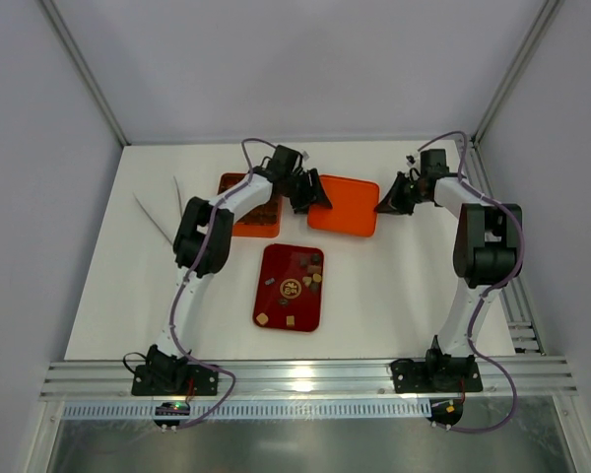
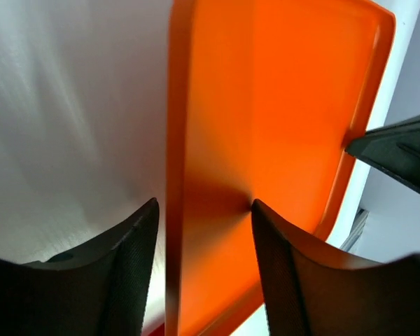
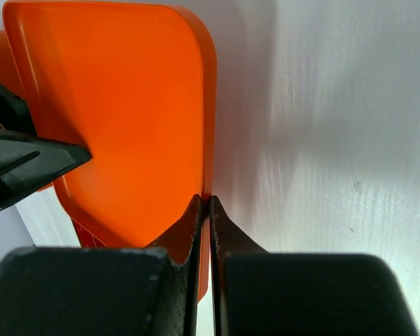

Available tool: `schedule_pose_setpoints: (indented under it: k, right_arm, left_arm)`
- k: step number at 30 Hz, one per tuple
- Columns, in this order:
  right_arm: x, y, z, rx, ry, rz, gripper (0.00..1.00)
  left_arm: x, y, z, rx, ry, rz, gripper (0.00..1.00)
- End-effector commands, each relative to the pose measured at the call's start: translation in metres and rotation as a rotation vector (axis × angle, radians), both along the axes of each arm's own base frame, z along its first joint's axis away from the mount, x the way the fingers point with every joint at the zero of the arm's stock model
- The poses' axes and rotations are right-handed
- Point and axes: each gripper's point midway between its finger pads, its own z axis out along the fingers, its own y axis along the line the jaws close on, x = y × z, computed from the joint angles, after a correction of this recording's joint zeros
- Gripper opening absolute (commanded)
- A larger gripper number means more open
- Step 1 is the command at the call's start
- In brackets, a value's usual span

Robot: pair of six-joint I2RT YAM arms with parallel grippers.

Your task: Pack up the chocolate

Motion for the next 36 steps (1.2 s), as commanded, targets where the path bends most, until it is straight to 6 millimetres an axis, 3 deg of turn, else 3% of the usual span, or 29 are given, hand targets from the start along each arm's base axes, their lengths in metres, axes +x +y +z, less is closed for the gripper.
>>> schedule_pose_setpoints:
  k: [1,11,12,14,16,19,20,21,22,24,25,28,29,31,32,34,35,36]
  right_arm:
    - [0.008,0.007,0.036,0.027,-0.109,0.012,0.04]
    - [0.002,0.011,0.036,-0.002,-0.12,0.012,0.04]
    - [-0.001,0.022,0.036,-0.004,-0.12,0.037,0.04]
    - [-0.002,0.022,0.036,-0.019,-0.124,0.033,0.04]
    - [-0.004,0.024,0.037,-0.029,-0.126,0.034,0.06]
    - [-0.006,0.021,0.04,-0.063,-0.137,0.02,0.29]
    - [-0.008,0.015,0.037,-0.101,-0.133,0.002,0.43]
    - [-0.01,0.014,0.039,-0.125,-0.14,-0.003,0.5]
    - [-0.013,0.011,0.05,-0.148,-0.159,-0.01,0.63]
    - [-0.018,0.003,0.06,-0.222,-0.193,-0.03,0.71]
    - [-0.026,0.006,0.077,-0.245,-0.234,-0.021,0.76]
    - [-0.037,0.003,0.1,-0.354,-0.305,-0.037,0.79]
    - [-0.049,0.017,0.116,-0.371,-0.363,-0.002,0.8]
    - [-0.062,0.027,0.129,-0.434,-0.423,0.034,0.82]
    - [-0.075,0.043,0.14,-0.457,-0.475,0.07,0.82]
    - [-0.086,0.054,0.148,-0.505,-0.541,0.109,0.82]
    - [-0.103,0.073,0.152,-0.502,-0.584,0.167,0.82]
    - [-0.107,0.079,0.155,-0.525,-0.623,0.203,0.82]
  left_arm:
    - [0.004,-0.014,0.078,-0.161,-0.1,-0.015,0.53]
    - [-0.008,-0.014,0.097,-0.193,-0.106,-0.026,0.12]
    - [-0.01,-0.013,0.096,-0.192,-0.099,-0.026,0.06]
    - [-0.012,-0.013,0.101,-0.196,-0.106,-0.029,0.0]
    - [-0.014,-0.011,0.103,-0.196,-0.106,-0.029,0.0]
    - [-0.016,-0.009,0.111,-0.197,-0.121,-0.029,0.0]
    - [-0.017,-0.007,0.116,-0.195,-0.13,-0.027,0.0]
    - [-0.019,-0.006,0.116,-0.185,-0.122,-0.026,0.0]
    - [-0.02,-0.005,0.118,-0.181,-0.125,-0.028,0.0]
    - [-0.022,0.001,0.122,-0.16,-0.127,-0.022,0.0]
    - [-0.023,0.003,0.123,-0.152,-0.124,-0.018,0.0]
    - [-0.029,0.01,0.124,-0.127,-0.094,-0.005,0.0]
    - [-0.03,0.012,0.126,-0.122,-0.089,-0.005,0.0]
    - [-0.038,0.018,0.128,-0.095,-0.063,-0.004,0.0]
    - [-0.04,0.02,0.131,-0.09,-0.056,-0.002,0.0]
    - [-0.049,0.024,0.132,-0.074,-0.019,-0.01,0.0]
    - [-0.053,0.026,0.133,-0.072,-0.003,-0.013,0.0]
    - [-0.056,0.027,0.133,-0.073,0.008,-0.013,0.0]
